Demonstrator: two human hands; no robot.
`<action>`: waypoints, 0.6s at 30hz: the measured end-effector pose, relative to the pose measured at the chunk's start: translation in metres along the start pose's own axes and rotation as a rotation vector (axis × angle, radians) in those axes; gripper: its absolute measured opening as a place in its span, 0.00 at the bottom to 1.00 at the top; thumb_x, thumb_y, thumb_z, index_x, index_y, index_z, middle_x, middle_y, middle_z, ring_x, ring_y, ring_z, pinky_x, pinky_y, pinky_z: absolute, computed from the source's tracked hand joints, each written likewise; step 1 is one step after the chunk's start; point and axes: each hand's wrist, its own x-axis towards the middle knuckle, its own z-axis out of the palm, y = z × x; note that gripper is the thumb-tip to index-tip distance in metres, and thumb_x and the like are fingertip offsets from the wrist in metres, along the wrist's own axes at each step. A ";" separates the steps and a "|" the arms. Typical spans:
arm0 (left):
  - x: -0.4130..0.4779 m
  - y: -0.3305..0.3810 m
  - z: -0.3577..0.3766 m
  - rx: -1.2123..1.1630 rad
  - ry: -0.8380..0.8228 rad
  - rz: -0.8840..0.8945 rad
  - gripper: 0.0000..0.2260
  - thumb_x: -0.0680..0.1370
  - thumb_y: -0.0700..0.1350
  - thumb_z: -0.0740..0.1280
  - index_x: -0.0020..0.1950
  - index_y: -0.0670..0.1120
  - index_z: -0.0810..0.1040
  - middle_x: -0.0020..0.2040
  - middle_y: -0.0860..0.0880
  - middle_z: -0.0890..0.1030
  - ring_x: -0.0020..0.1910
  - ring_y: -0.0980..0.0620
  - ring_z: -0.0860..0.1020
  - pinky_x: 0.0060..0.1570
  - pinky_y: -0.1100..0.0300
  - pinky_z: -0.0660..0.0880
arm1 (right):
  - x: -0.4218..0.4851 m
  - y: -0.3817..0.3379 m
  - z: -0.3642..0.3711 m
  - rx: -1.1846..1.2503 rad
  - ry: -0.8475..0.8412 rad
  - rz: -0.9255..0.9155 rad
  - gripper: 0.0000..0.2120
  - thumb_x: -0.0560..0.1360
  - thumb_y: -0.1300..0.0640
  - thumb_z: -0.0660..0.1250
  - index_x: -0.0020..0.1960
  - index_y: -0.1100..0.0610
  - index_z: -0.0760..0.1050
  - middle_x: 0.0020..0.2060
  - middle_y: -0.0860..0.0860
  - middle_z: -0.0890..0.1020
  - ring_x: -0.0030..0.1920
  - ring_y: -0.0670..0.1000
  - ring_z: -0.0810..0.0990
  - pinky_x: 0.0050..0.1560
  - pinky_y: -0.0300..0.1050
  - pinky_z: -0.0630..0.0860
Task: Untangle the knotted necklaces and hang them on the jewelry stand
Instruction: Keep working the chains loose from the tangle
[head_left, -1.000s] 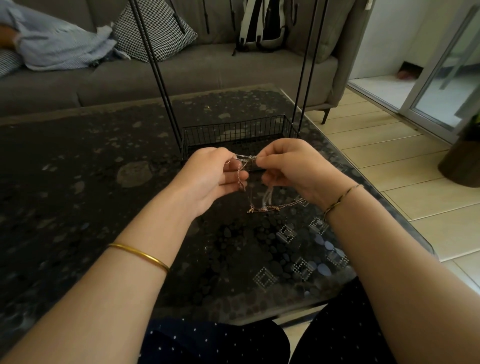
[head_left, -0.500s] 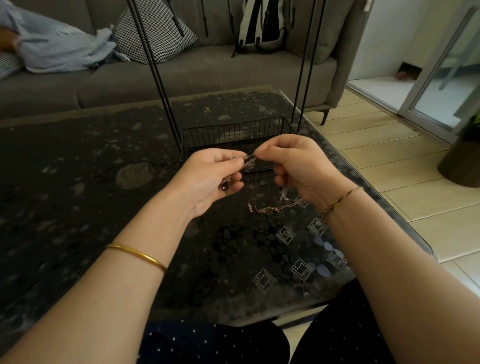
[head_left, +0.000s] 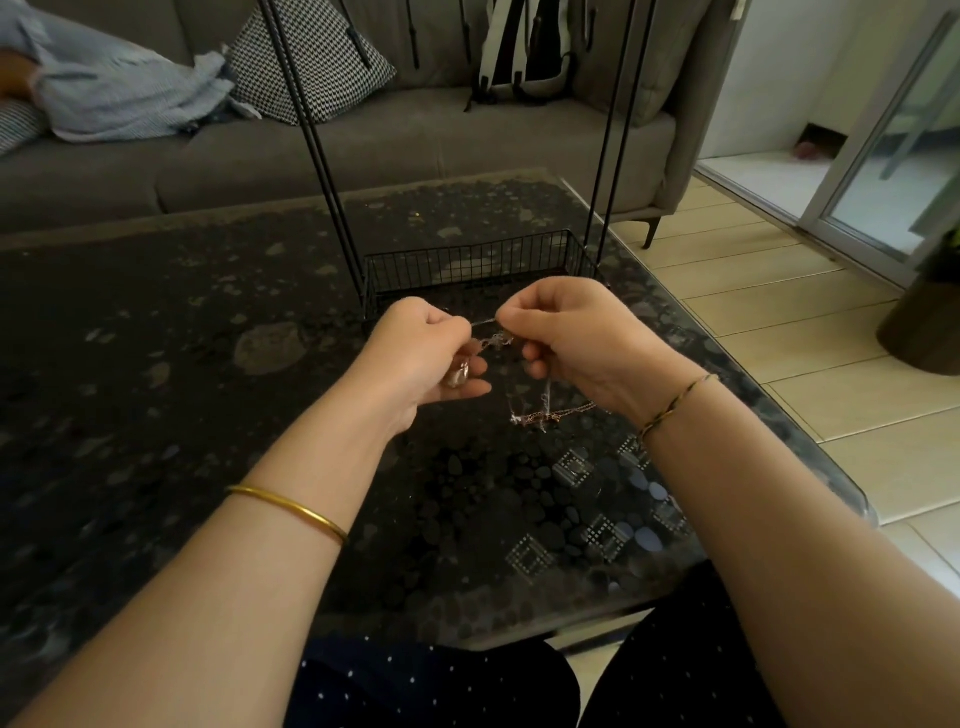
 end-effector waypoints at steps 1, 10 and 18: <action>0.000 0.000 -0.001 -0.020 0.020 0.003 0.06 0.80 0.36 0.61 0.46 0.41 0.76 0.45 0.44 0.79 0.39 0.53 0.80 0.30 0.60 0.79 | 0.000 0.000 0.000 -0.005 -0.037 0.016 0.05 0.77 0.62 0.64 0.42 0.58 0.75 0.32 0.50 0.74 0.29 0.44 0.71 0.31 0.37 0.71; 0.001 -0.004 -0.001 0.045 0.039 0.043 0.04 0.80 0.35 0.62 0.47 0.42 0.74 0.45 0.43 0.81 0.35 0.55 0.80 0.28 0.64 0.77 | 0.000 0.000 0.000 -0.391 -0.010 -0.073 0.06 0.75 0.61 0.66 0.39 0.54 0.76 0.31 0.48 0.76 0.28 0.42 0.71 0.27 0.32 0.69; -0.005 -0.001 0.001 0.023 -0.106 -0.025 0.04 0.78 0.33 0.64 0.48 0.41 0.74 0.44 0.41 0.80 0.32 0.54 0.80 0.28 0.64 0.77 | 0.003 0.003 0.003 -0.211 0.063 -0.081 0.05 0.78 0.63 0.58 0.45 0.57 0.71 0.39 0.57 0.83 0.25 0.45 0.71 0.20 0.34 0.65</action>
